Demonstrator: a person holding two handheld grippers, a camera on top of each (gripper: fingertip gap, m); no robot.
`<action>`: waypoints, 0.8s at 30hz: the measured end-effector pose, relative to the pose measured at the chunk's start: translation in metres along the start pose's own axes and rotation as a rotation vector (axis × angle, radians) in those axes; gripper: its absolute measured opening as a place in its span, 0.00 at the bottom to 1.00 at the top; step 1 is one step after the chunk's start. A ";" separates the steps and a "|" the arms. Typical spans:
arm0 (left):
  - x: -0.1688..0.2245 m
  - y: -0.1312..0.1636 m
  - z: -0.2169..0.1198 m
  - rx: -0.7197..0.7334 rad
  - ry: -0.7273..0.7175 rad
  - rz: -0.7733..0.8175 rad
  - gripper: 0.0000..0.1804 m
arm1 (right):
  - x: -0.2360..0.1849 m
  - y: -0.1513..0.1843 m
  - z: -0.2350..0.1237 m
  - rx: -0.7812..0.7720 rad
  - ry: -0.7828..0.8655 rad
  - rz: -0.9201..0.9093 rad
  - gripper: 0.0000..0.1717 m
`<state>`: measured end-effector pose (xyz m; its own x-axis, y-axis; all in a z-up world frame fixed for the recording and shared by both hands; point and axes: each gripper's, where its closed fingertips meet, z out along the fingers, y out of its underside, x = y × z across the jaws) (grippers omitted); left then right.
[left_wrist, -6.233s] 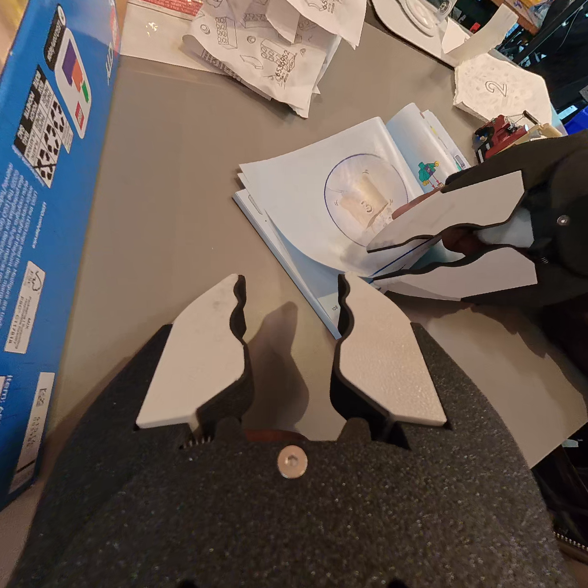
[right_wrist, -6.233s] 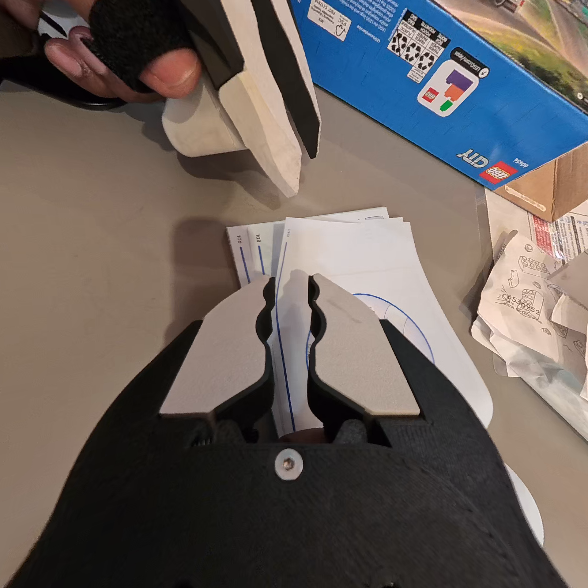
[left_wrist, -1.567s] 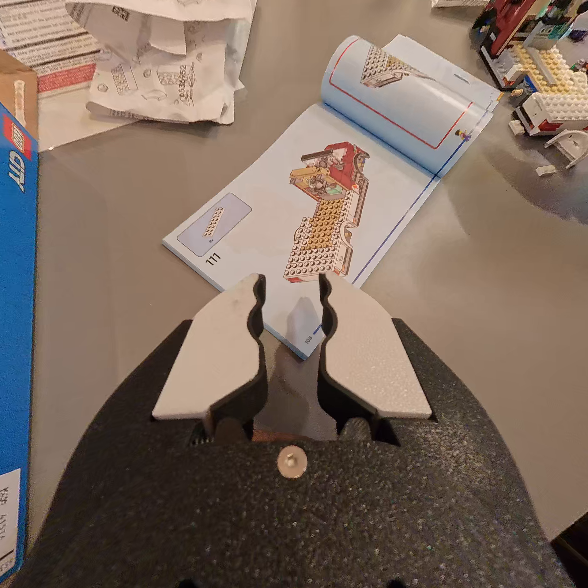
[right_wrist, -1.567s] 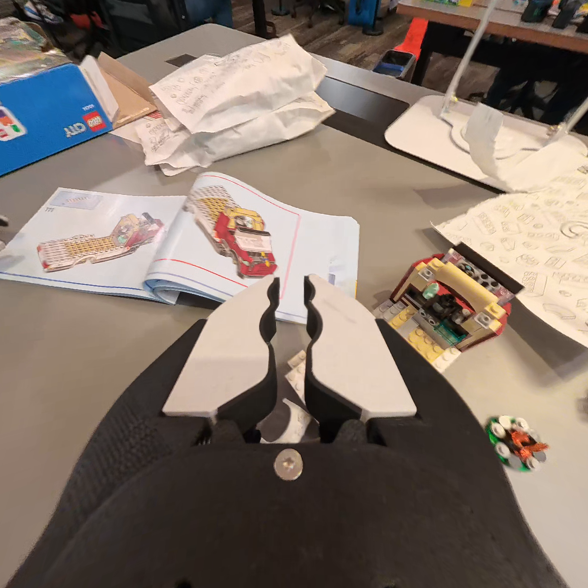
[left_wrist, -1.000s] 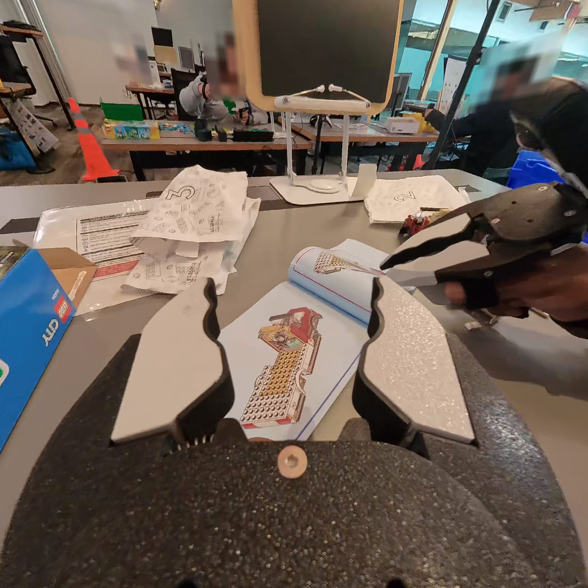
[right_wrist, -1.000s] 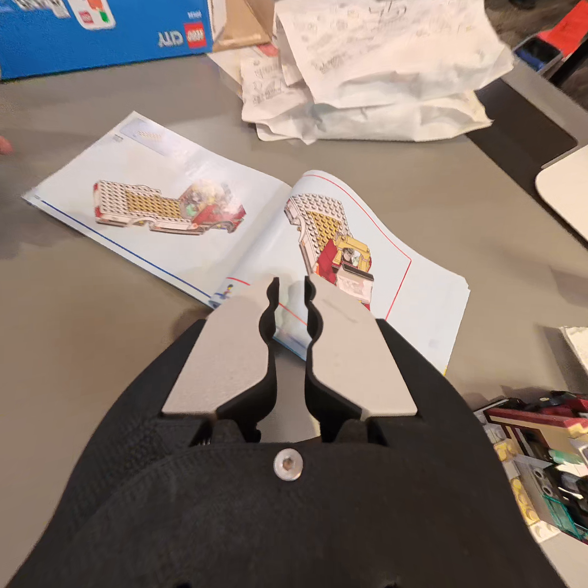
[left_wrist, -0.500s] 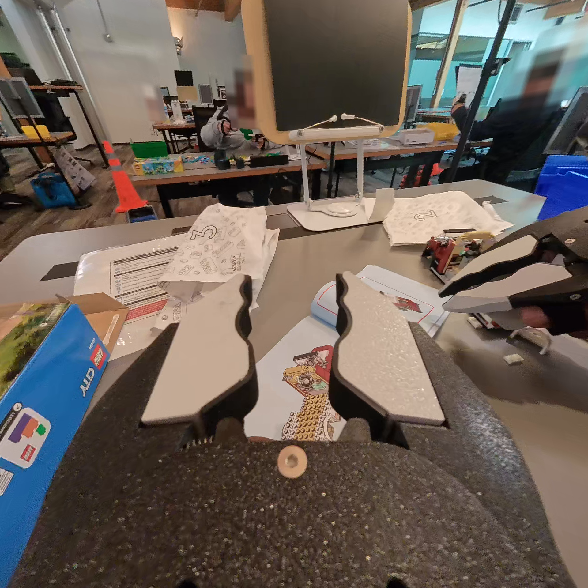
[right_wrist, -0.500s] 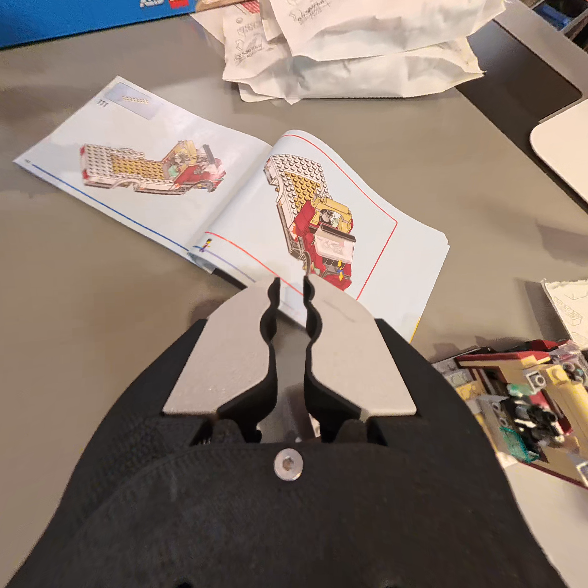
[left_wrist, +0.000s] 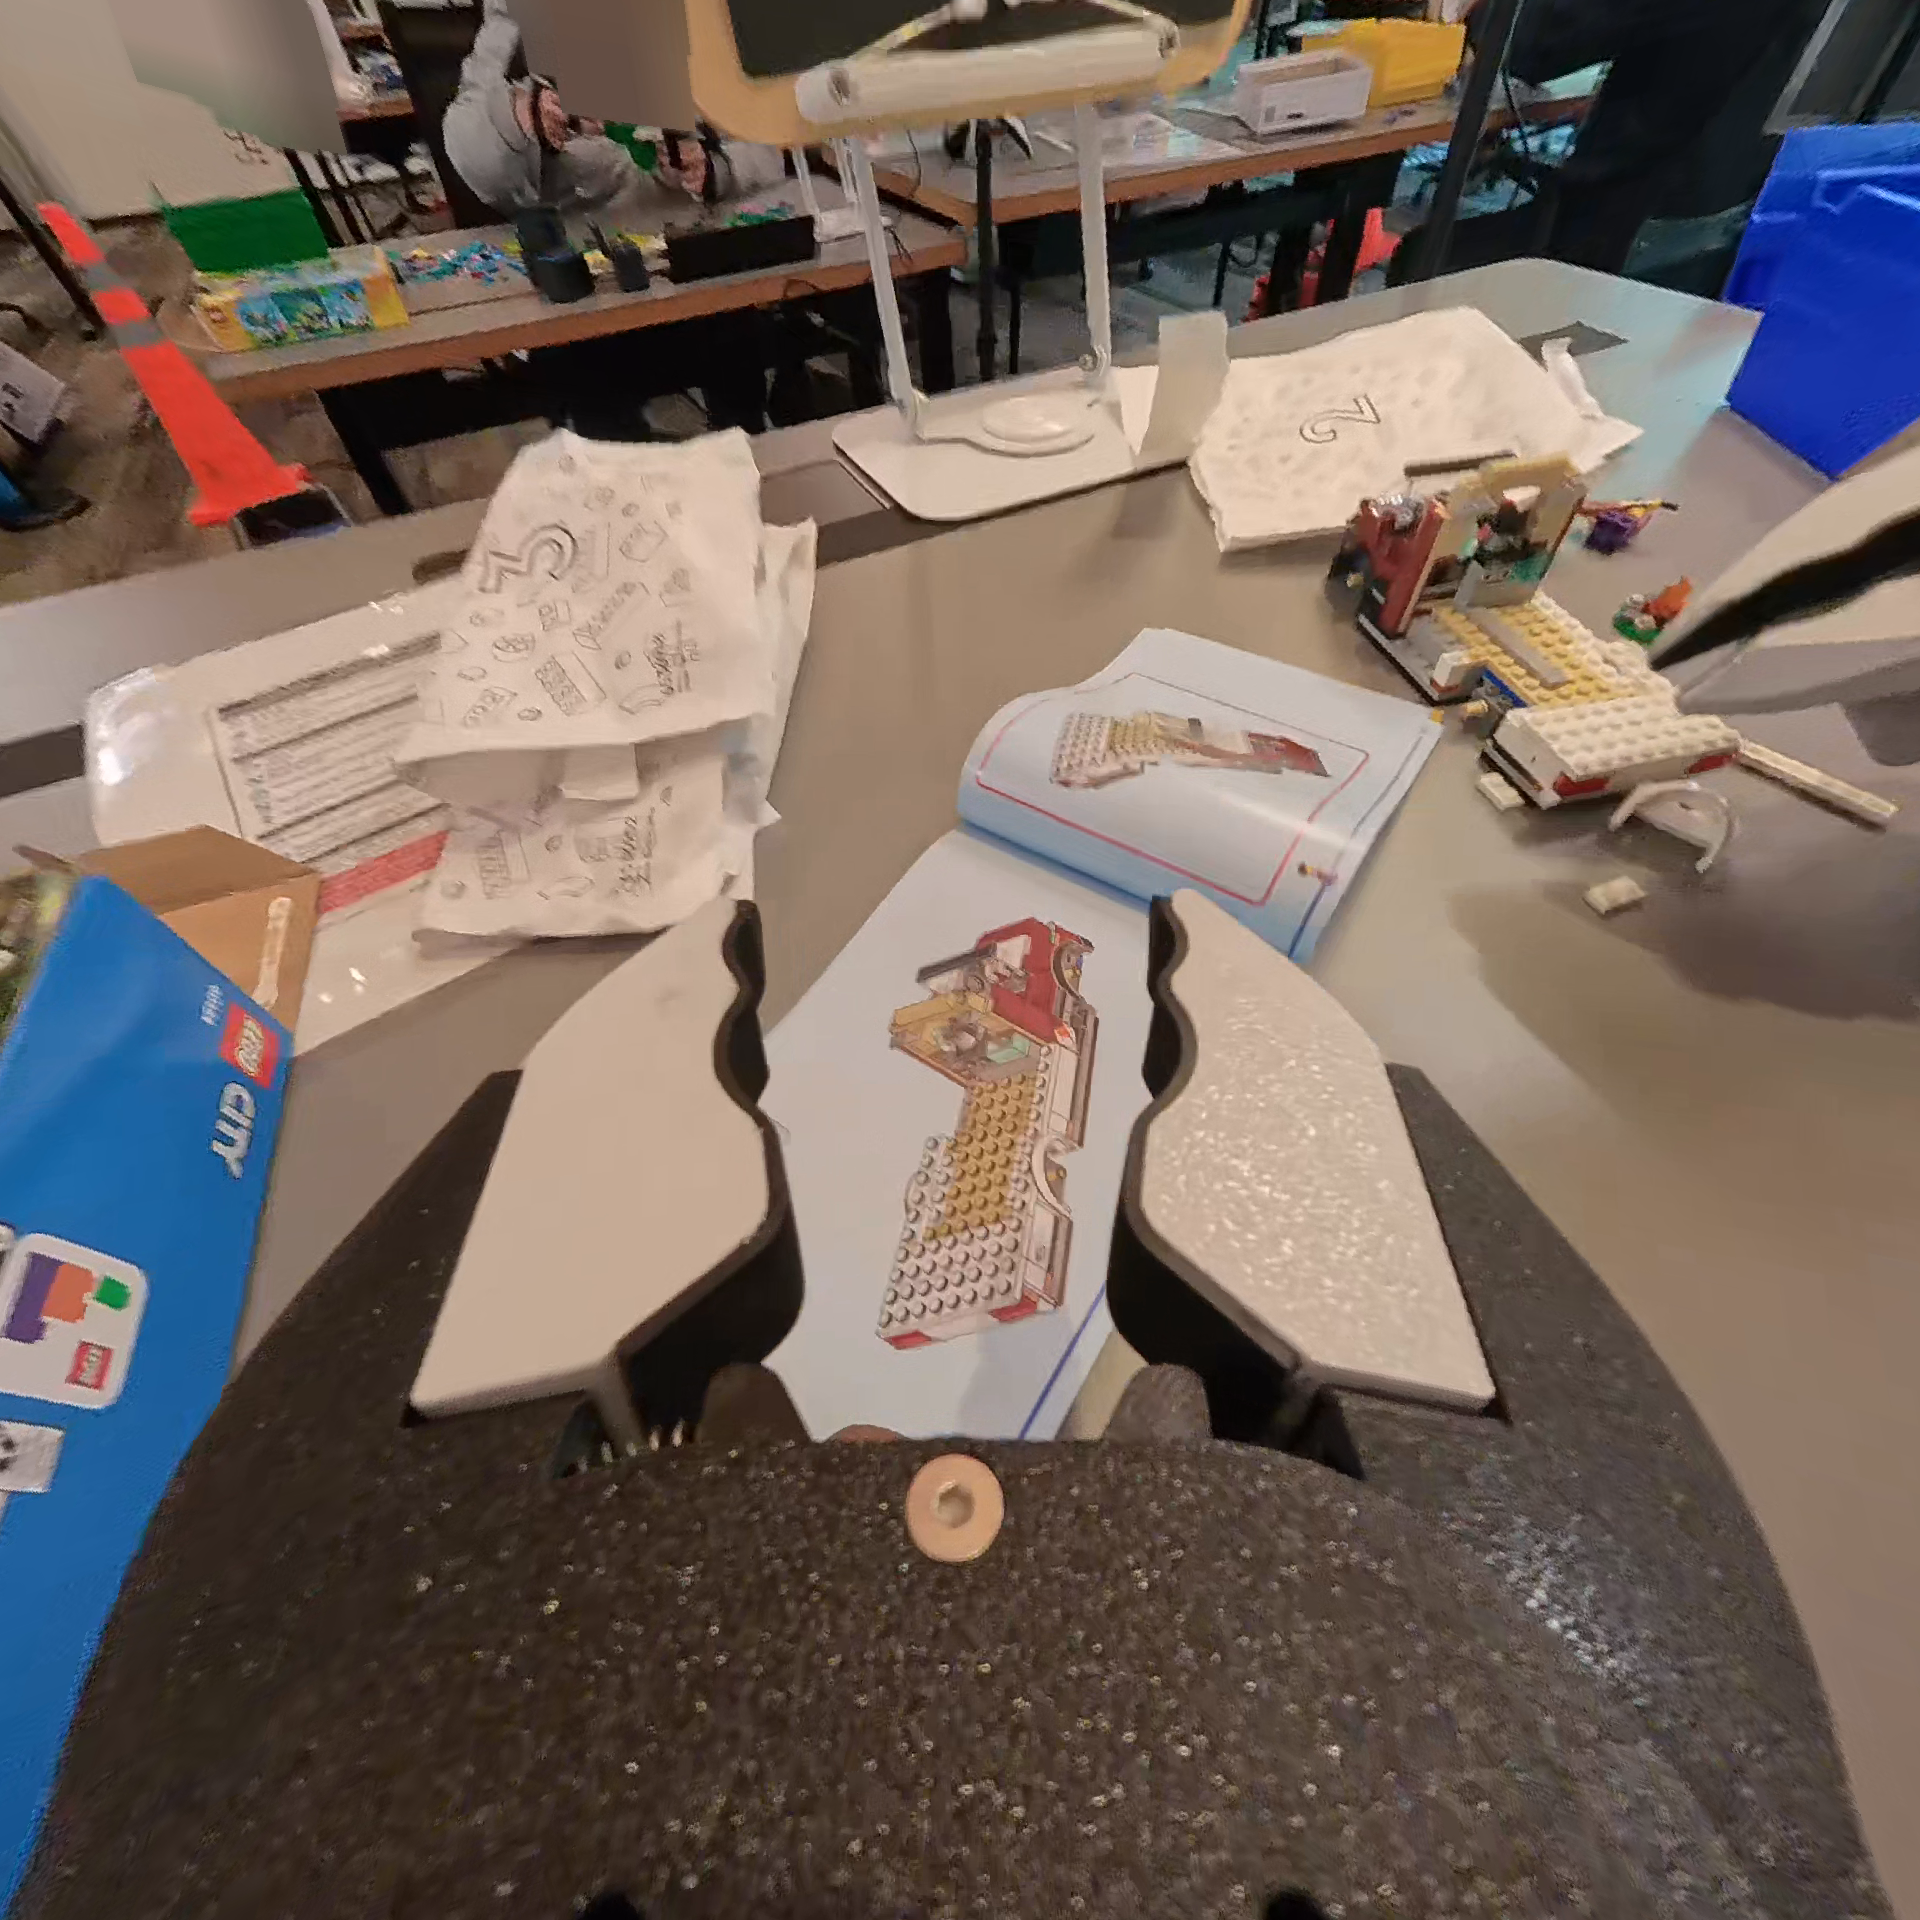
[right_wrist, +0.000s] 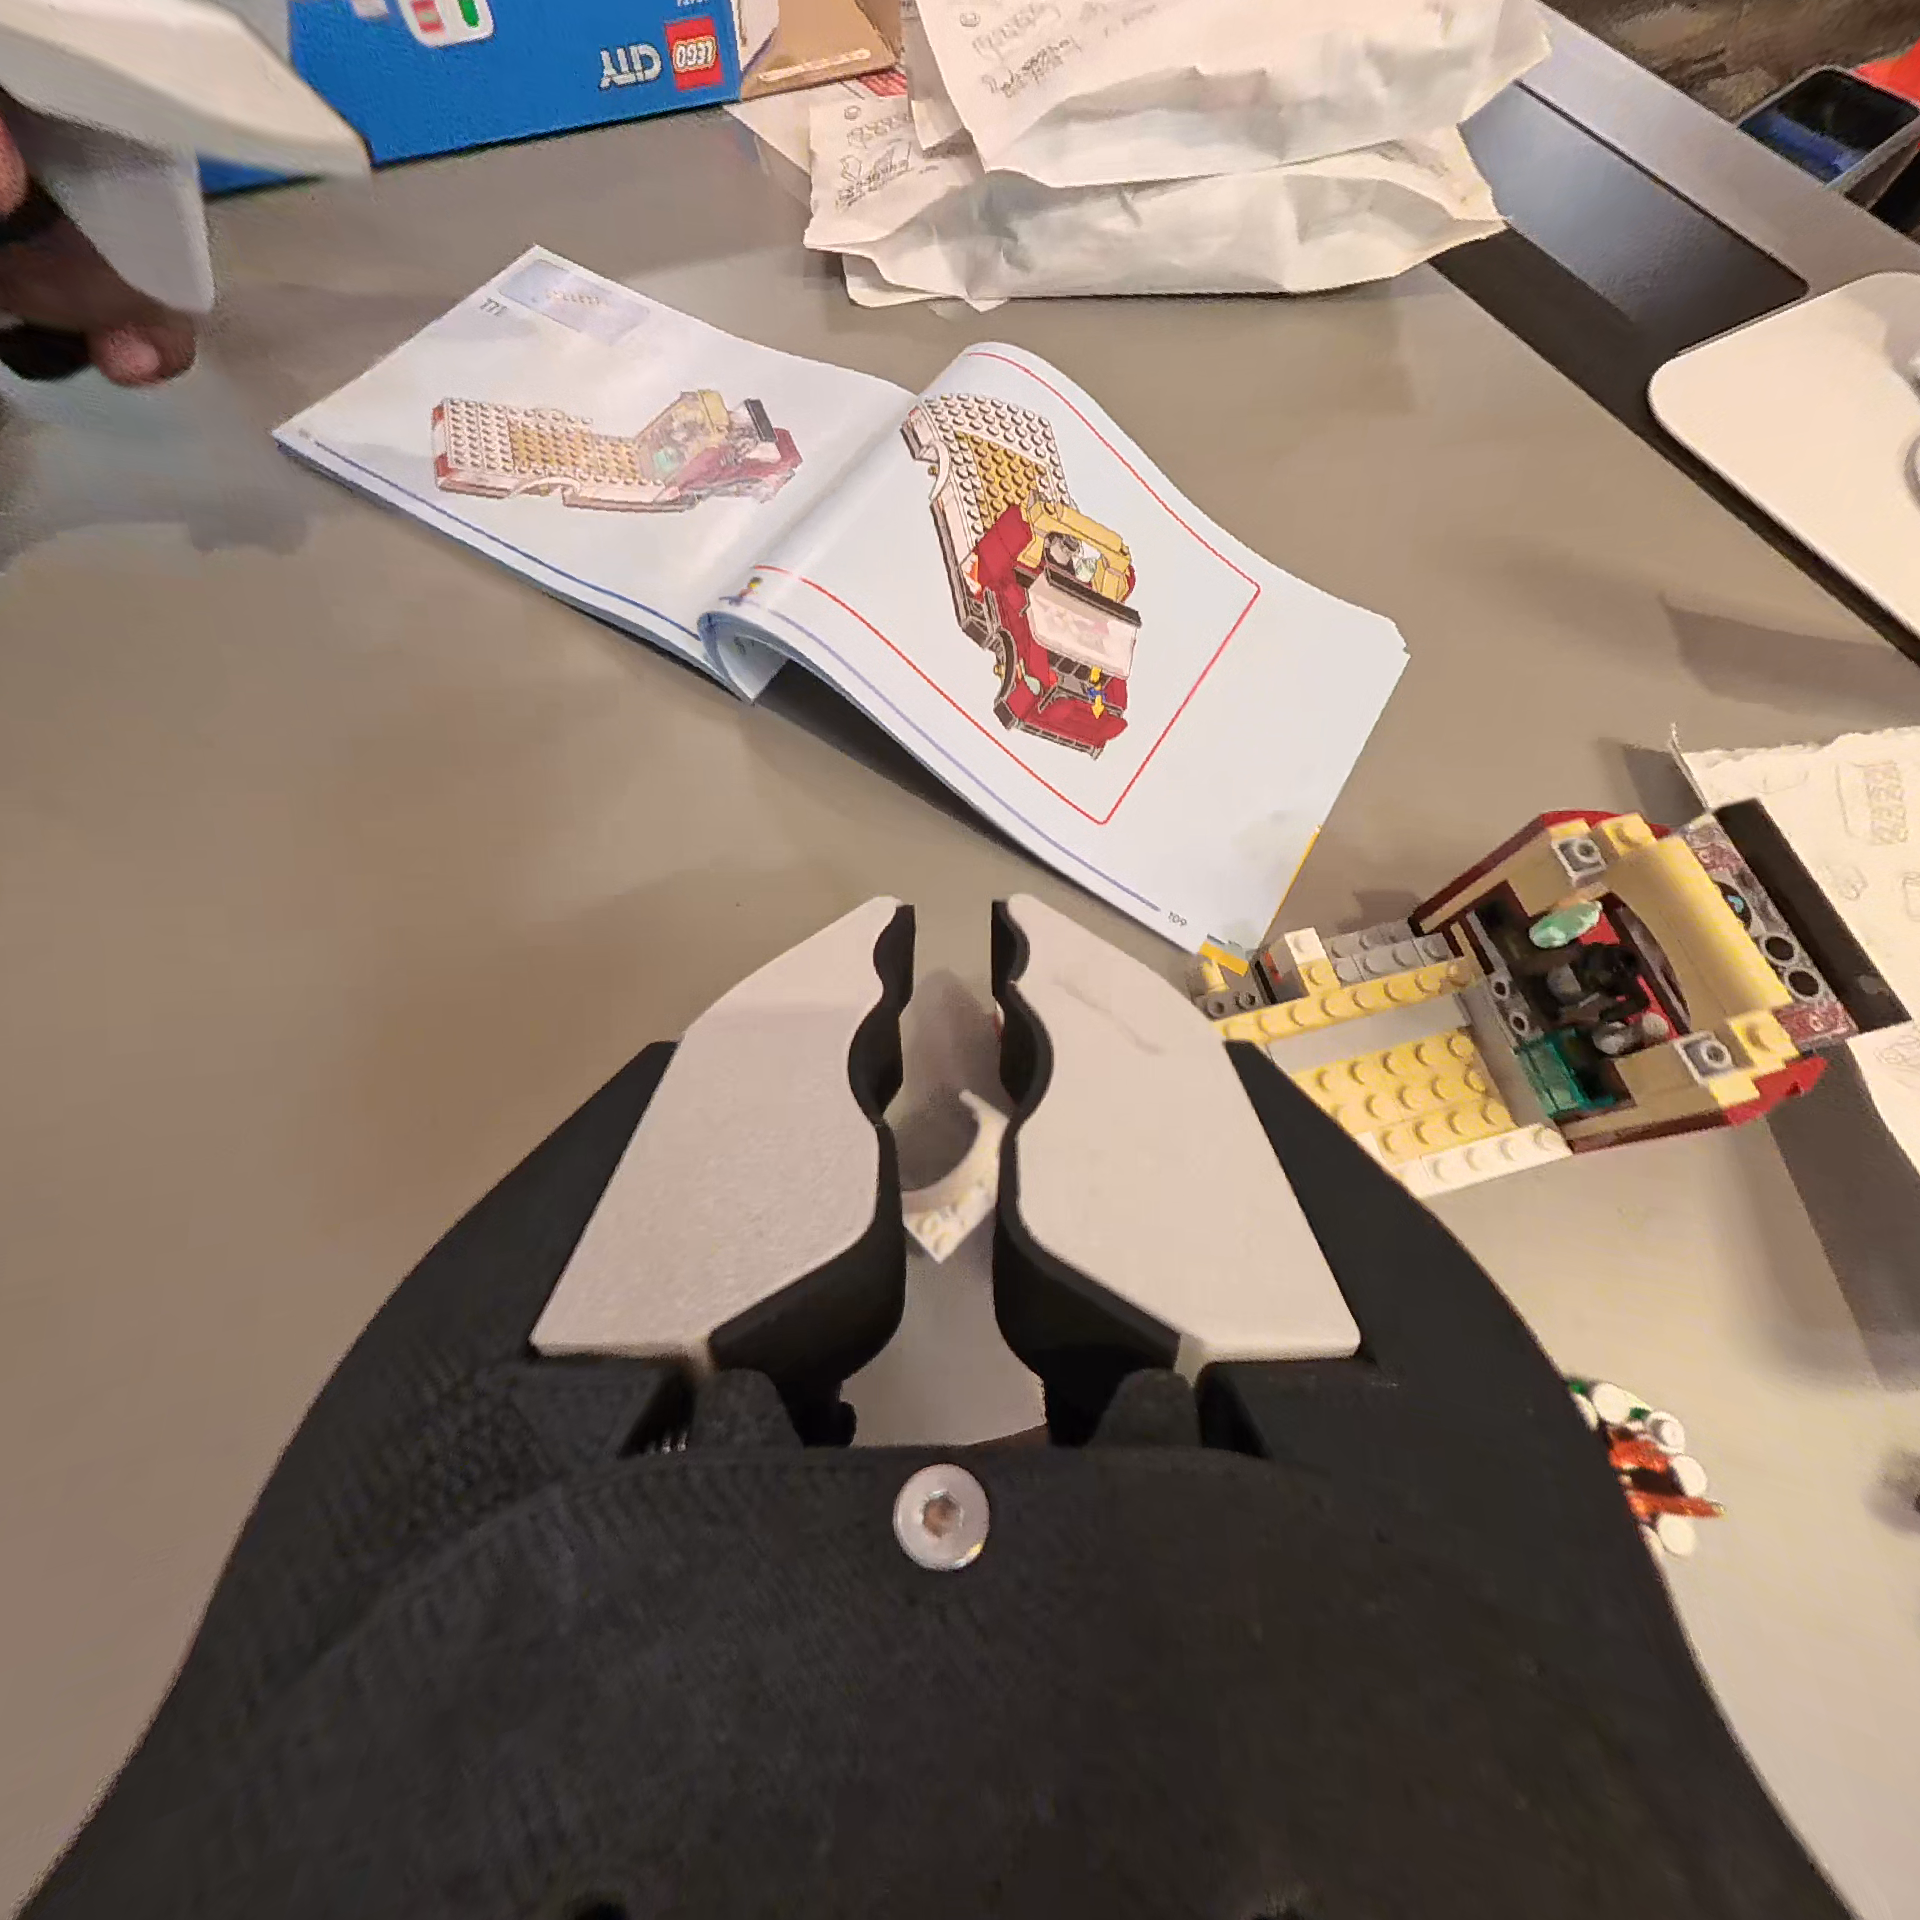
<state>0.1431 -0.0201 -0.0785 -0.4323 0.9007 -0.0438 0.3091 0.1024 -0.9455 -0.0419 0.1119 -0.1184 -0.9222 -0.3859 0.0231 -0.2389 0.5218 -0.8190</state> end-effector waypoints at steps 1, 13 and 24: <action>-0.003 -0.008 -0.001 0.018 -0.012 0.005 0.39 | 0.001 0.001 -0.002 0.004 -0.002 0.000 0.08; 0.042 -0.098 0.048 0.087 0.123 0.196 0.38 | 0.005 0.016 -0.014 0.054 -0.053 0.017 0.08; 0.189 -0.083 0.154 0.115 0.337 0.171 0.39 | 0.014 0.014 -0.016 0.113 -0.035 0.052 0.08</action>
<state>-0.0947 0.0770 -0.0577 -0.0745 0.9907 -0.1139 0.2475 -0.0923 -0.9645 -0.0634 0.1256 -0.1208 -0.9209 -0.3879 -0.0398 -0.1532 0.4538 -0.8779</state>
